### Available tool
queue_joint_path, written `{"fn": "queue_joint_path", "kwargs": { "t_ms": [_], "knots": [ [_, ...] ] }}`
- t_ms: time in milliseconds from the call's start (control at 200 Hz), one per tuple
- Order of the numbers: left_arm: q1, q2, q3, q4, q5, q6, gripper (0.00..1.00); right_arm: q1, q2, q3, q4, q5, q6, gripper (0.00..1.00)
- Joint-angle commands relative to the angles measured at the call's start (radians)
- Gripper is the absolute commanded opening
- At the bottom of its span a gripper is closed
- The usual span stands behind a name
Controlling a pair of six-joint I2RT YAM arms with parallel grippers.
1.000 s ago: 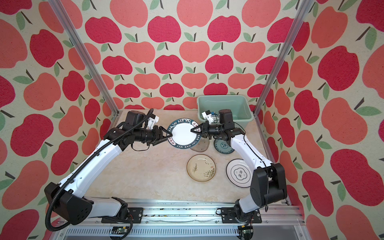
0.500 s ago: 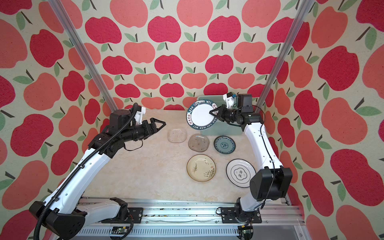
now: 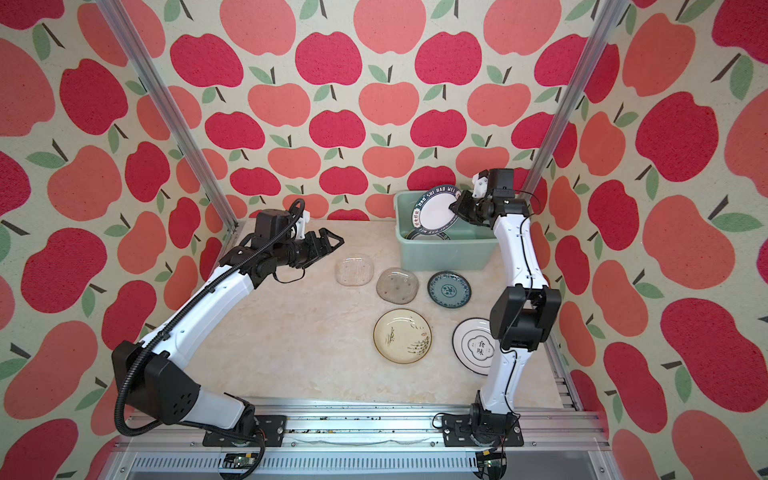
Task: Place the plates into the plastic bin on the countertop
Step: 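Carry the teal-rimmed plate into the bin with the right gripper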
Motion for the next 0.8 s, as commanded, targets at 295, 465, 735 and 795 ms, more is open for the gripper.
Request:
{"fn": "queue_joint_path", "kwargs": {
  "t_ms": [295,465,735,795],
  "knots": [
    [-0.015,0.158,0.113,0.047,0.057,-0.004,0.91,-0.016,0.312,0.327,-0.092,0.074,-0.117,0.00],
    [-0.019,0.175,0.123,0.023,0.060,-0.004,0.91,-0.016,0.387,0.375,-0.081,0.075,-0.133,0.00],
    [-0.021,0.217,0.155,-0.022,0.076,-0.009,0.91,-0.002,0.454,0.373,-0.070,0.064,-0.153,0.00],
    [-0.022,0.228,0.165,-0.030,0.081,-0.011,0.91,0.003,0.466,0.372,-0.070,0.068,-0.157,0.00]
  ]
}}
